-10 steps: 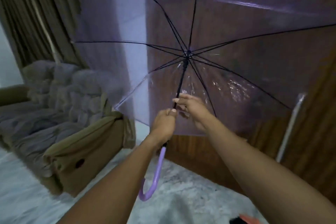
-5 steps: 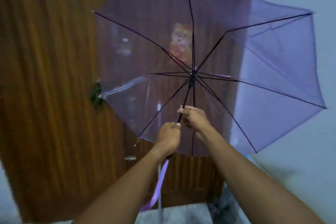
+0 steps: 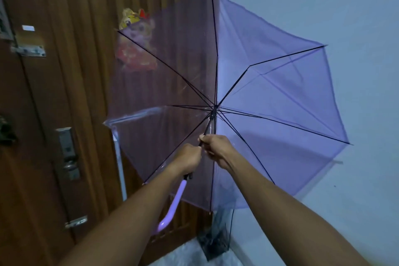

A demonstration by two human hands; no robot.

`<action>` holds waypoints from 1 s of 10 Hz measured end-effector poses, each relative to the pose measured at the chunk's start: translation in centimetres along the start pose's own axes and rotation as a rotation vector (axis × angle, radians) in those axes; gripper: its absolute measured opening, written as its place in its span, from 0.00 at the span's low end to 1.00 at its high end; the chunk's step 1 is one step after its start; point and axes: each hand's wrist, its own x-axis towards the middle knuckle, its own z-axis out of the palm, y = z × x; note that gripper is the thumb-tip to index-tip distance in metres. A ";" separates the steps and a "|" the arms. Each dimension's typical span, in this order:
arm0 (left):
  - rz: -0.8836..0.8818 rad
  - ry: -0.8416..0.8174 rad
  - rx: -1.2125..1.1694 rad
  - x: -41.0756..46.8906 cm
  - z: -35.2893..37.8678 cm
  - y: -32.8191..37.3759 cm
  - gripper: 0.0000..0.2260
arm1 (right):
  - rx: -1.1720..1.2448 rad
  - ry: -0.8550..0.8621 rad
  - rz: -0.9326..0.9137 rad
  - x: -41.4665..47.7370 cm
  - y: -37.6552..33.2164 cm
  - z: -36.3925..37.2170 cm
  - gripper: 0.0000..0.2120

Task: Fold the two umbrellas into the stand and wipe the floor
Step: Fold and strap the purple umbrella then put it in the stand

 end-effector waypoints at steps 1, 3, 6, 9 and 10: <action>0.030 0.008 0.052 2.2 -0.1 -0.9 0.18 | 0.016 0.016 0.002 1.5 0.3 0.2 0.06; 0.013 0.043 0.031 4.7 -0.4 -2.5 0.16 | 0.118 0.047 0.081 6.3 0.2 0.9 0.10; -0.017 0.015 -0.089 8.3 0.0 -3.7 0.17 | 0.329 0.001 0.149 17.4 -2.2 0.2 0.09; 0.068 0.014 -0.023 11.1 0.9 -3.6 0.20 | 0.547 0.108 0.193 24.8 -3.4 -1.3 0.17; 0.091 0.017 -0.006 11.6 1.0 -3.5 0.21 | 0.607 0.094 0.214 26.3 -3.0 -1.5 0.19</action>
